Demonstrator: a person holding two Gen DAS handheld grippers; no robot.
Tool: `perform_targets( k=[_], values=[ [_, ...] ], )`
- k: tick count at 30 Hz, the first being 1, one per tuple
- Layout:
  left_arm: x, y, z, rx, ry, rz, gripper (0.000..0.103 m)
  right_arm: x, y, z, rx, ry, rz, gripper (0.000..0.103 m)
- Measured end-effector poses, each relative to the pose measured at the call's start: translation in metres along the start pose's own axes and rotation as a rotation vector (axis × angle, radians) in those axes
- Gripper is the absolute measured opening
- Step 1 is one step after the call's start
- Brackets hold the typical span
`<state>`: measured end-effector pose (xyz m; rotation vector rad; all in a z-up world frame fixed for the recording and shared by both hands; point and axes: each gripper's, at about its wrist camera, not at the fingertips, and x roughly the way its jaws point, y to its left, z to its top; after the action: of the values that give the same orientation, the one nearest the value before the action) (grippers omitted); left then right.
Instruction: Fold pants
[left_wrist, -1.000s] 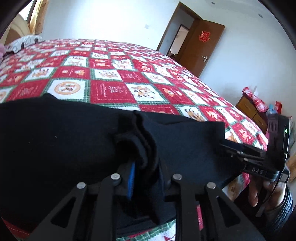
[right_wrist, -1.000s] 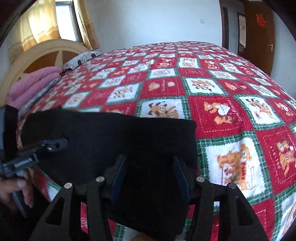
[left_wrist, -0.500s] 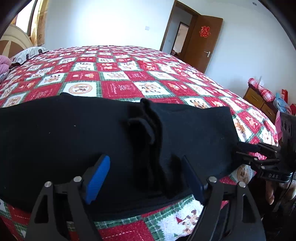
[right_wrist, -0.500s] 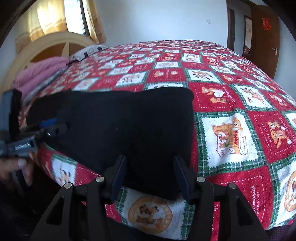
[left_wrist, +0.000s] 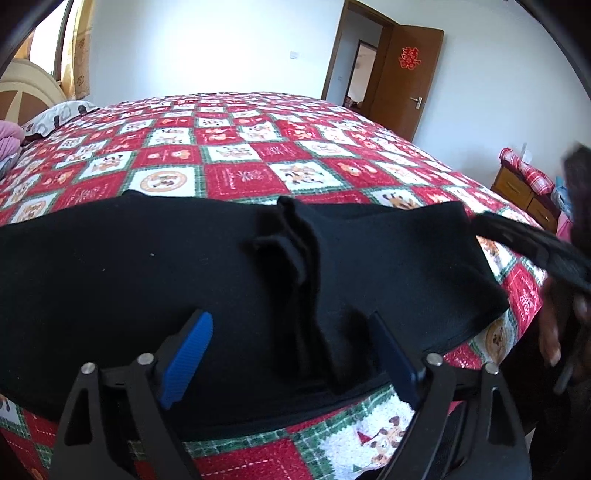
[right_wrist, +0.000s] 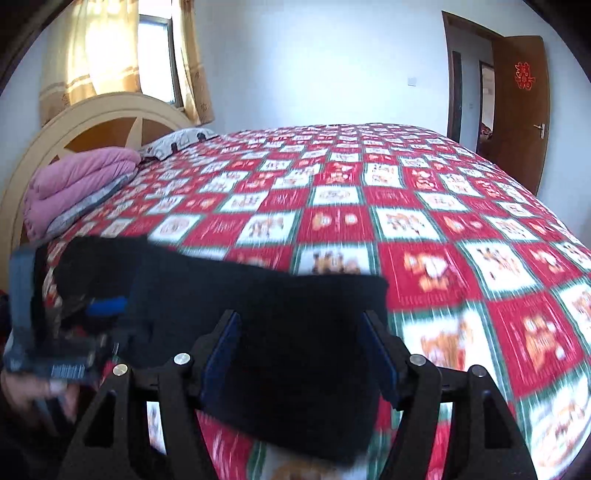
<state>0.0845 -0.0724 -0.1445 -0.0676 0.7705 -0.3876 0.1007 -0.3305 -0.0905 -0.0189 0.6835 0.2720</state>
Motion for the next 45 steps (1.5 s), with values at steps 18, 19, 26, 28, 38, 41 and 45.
perform_targets(
  k=[18,19,26,28,38,41,45],
  values=[
    [-0.076,0.137,0.021,-0.052,-0.082,0.284,0.092,0.002,0.005,0.006,0.037,-0.072,0.004,0.068],
    [-0.080,0.152,0.022,-0.065,-0.084,0.310,0.092,0.004,0.014,0.004,0.015,-0.063,0.016,0.068],
    [-0.105,0.281,0.010,-0.325,-0.094,0.400,0.091,0.012,0.069,-0.012,-0.145,-0.041,0.060,0.068],
    [-0.102,0.301,0.002,-0.388,-0.084,0.339,0.087,0.012,0.079,-0.014,-0.178,-0.049,0.066,0.068],
    [-0.080,0.313,-0.006,-0.416,-0.059,0.204,0.062,0.017,0.073,-0.020,-0.121,-0.027,0.056,0.068],
    [-0.083,0.308,-0.003,-0.401,-0.052,0.166,0.026,0.017,0.071,-0.021,-0.114,-0.027,0.052,0.068],
    [-0.093,0.291,0.000,-0.364,-0.058,0.190,0.020,0.018,0.069,-0.021,-0.106,-0.031,0.045,0.068]
  ],
)
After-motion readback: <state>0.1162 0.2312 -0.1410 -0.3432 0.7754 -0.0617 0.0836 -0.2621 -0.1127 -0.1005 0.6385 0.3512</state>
